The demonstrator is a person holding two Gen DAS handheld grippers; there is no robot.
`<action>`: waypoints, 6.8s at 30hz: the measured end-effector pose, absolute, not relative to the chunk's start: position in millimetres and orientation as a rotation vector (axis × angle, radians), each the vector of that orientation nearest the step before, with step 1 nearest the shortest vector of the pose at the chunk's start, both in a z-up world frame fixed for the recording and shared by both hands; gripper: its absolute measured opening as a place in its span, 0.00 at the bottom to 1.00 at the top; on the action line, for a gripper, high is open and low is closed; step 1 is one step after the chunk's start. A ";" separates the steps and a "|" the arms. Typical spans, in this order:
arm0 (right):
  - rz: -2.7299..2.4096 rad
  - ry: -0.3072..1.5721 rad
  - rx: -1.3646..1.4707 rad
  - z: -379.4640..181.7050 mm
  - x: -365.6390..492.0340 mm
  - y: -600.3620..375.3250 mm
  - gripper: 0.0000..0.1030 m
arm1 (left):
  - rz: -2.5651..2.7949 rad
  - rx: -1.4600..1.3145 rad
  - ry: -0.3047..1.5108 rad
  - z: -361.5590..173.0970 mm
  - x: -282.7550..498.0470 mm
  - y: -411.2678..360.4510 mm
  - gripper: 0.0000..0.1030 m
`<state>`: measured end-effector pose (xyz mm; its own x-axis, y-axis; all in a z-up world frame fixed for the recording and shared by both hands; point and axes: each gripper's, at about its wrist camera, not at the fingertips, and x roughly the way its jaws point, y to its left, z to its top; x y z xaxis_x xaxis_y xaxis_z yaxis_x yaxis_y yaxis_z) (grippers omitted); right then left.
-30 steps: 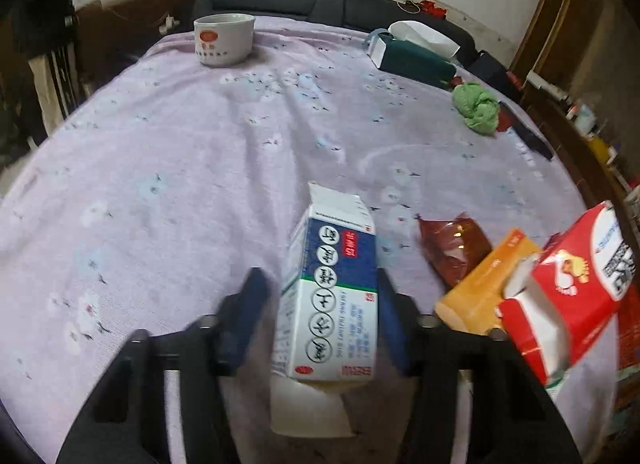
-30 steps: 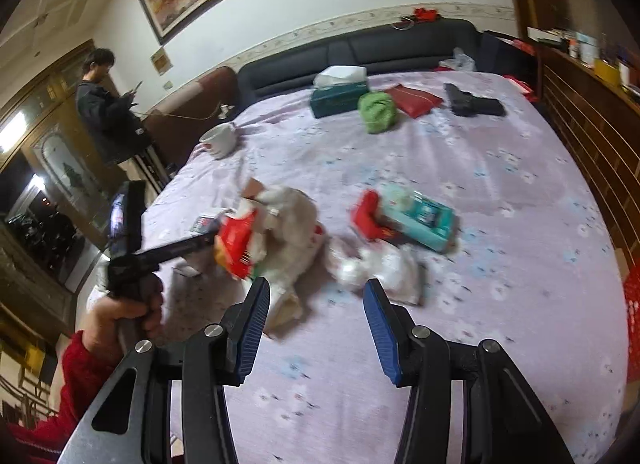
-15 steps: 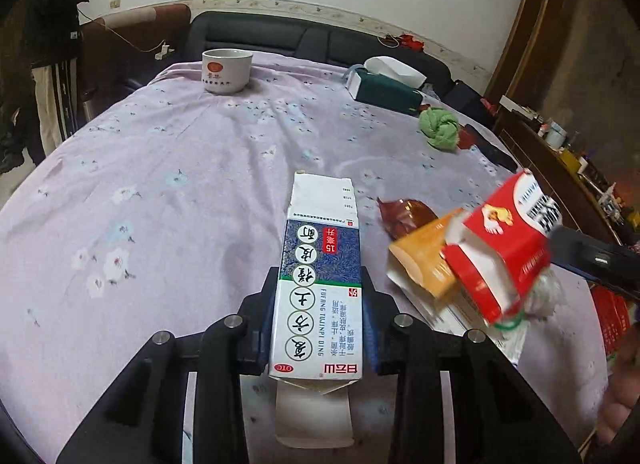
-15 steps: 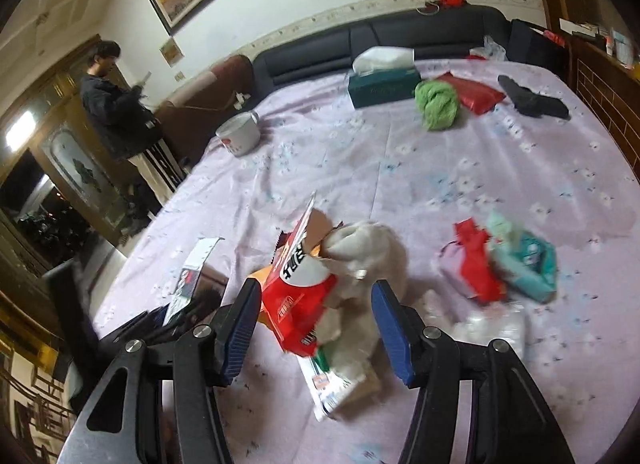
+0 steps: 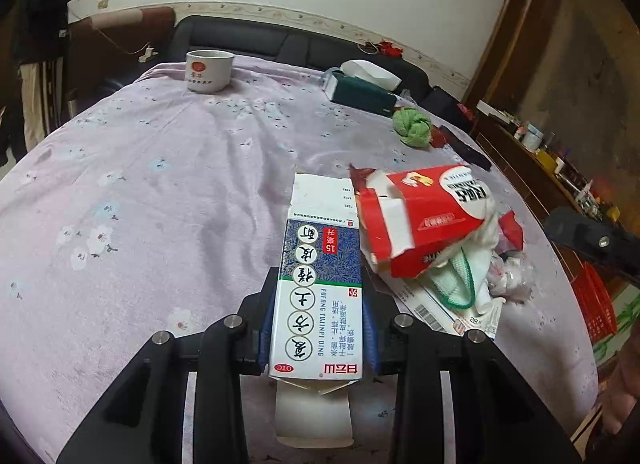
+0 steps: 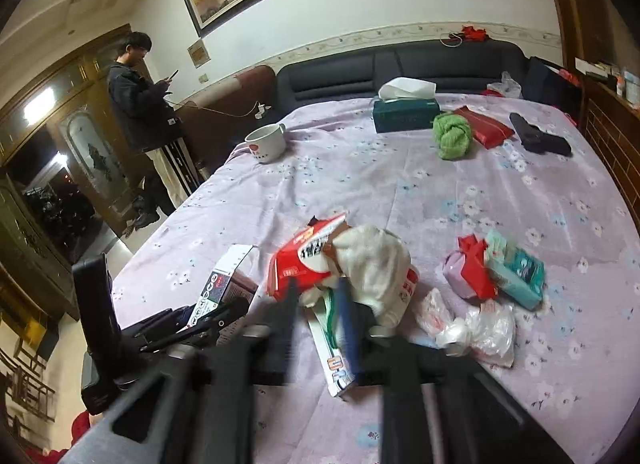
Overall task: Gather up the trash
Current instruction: 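Grasp the red snack packaging with the right tool while the left tool holds the medicine box, then hold the medicine box and red packaging while turning toward the wastebasket, then drop the red packaging and medicine box into the red wastebasket, then return to the table and grasp the white cloth with the left tool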
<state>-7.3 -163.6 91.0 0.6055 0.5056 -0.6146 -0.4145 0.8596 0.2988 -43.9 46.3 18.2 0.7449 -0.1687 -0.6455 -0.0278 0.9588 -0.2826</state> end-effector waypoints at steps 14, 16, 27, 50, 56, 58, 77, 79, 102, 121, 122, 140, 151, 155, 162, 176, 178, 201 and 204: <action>0.531 0.867 0.032 47.1 54.2 -109.6 0.36 | -0.070 -0.290 0.727 16.9 -49.1 57.0 0.33; 0.560 0.868 0.008 45.5 47.8 -104.1 0.20 | -0.076 -0.288 0.731 16.7 -48.0 55.4 0.33; 0.596 0.723 0.113 76.1 -13.2 -152.1 0.04 | -0.084 -0.260 0.713 20.4 -54.4 44.9 0.33; 0.454 0.809 0.243 35.4 -66.8 -267.1 0.14 | -0.291 -0.106 0.740 37.8 -67.5 -62.8 0.33; 0.432 0.839 0.281 26.0 -61.1 -270.0 0.16 | -0.302 -0.087 0.744 37.0 -69.6 -71.3 0.33; 0.423 0.832 0.281 25.0 -62.5 -272.3 0.13 | -0.306 -0.080 0.745 36.8 -70.1 -74.1 0.33; 0.380 0.705 0.255 47.9 -84.6 -285.7 0.09 | -0.377 -0.028 0.750 40.3 -76.8 -110.6 0.33; 0.378 0.705 0.256 47.8 -85.0 -286.2 0.09 | -0.379 -0.023 0.752 40.1 -77.0 -112.8 0.33; 0.354 0.702 0.268 48.7 -88.1 -296.7 0.09 | -0.380 0.024 0.757 38.3 -78.9 -129.8 0.33; 0.325 0.684 0.313 49.6 -95.2 -323.0 0.09 | -0.404 0.074 0.767 39.6 -77.1 -154.8 0.33; 0.322 0.682 0.317 49.9 -95.6 -325.6 0.09 | -0.406 0.078 0.768 39.9 -77.0 -156.9 0.33; 0.107 0.556 0.402 81.5 -123.4 -435.1 0.09 | -0.616 0.126 0.796 63.3 -66.0 -242.3 0.33; -0.174 0.517 0.515 108.8 -139.1 -588.4 0.11 | -0.886 0.142 0.833 91.1 -52.2 -390.6 0.33; -0.194 0.535 0.563 103.2 -130.8 -627.4 0.11 | -0.922 0.138 0.865 87.8 -40.0 -445.1 0.33; -0.206 0.584 0.646 85.1 -105.6 -665.6 0.35 | -0.925 0.114 0.914 72.5 -14.8 -508.7 0.50; -0.114 0.543 0.709 79.7 -139.4 -630.4 0.55 | -0.884 0.121 0.890 69.4 -42.1 -430.1 0.59; -0.082 0.565 0.688 76.4 -136.6 -607.4 0.55 | -0.874 0.120 0.893 68.3 -47.8 -409.0 0.59; 0.236 0.840 0.452 34.5 -56.1 -387.0 0.55 | -0.314 -0.050 0.746 72.2 -47.8 -96.5 0.66; 0.255 0.849 0.424 34.7 -50.2 -368.2 0.56 | -0.258 -0.086 0.782 58.7 -26.8 -75.1 0.67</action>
